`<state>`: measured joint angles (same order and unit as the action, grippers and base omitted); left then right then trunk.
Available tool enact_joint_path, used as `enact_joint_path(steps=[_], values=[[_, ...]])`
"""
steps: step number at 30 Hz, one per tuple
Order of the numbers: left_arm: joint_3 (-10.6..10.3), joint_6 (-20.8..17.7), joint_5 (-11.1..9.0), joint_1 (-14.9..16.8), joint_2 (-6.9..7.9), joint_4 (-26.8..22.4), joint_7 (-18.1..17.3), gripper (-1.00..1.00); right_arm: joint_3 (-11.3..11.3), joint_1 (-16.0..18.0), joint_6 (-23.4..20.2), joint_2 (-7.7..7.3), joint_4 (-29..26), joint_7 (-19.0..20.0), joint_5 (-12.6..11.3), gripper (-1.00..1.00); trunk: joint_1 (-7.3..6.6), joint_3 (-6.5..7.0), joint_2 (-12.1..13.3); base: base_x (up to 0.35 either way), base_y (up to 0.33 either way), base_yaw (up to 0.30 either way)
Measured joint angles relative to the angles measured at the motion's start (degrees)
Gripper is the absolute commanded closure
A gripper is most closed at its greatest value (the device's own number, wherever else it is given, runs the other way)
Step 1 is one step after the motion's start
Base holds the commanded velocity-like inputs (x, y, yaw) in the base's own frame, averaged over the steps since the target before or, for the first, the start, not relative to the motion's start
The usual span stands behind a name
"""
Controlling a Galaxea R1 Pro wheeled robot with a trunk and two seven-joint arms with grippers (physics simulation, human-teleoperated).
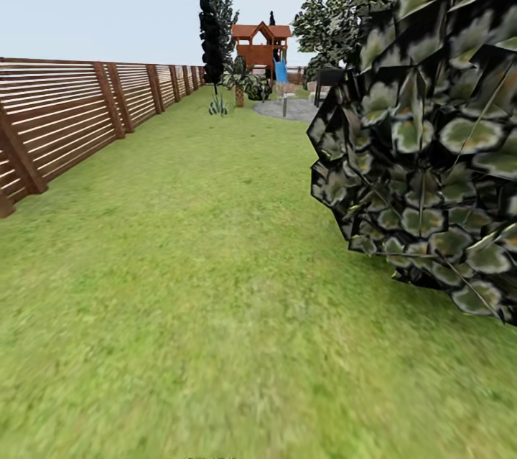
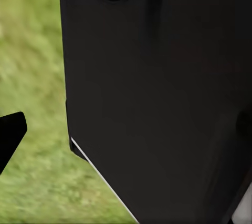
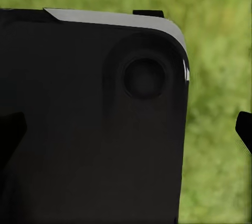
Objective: Take the three Easter eggs out of the wicker basket on the lawn in the garden, then place them on the lawn next to a single tree (choose any tree) so that all three eggs are next to the same tree and none are left in the basket.
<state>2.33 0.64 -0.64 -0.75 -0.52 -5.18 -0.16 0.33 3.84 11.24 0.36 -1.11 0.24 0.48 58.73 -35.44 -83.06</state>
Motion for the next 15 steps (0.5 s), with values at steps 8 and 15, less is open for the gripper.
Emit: enact_joint_path(steps=[8,15], values=[[0.02,0.00,-0.04,0.00,-0.02,0.00,0.03,-1.00,0.05,0.00,-0.09,-0.22,0.00,0.03,0.08,-1.00,-0.02,0.00,0.00,0.137,0.082,0.031],[0.05,0.00,-0.08,0.00,0.01,0.00,0.08,-1.00,0.15,0.00,-0.19,-0.20,-0.01,0.07,0.08,-1.00,-0.03,0.00,0.00,0.251,0.178,0.001]])
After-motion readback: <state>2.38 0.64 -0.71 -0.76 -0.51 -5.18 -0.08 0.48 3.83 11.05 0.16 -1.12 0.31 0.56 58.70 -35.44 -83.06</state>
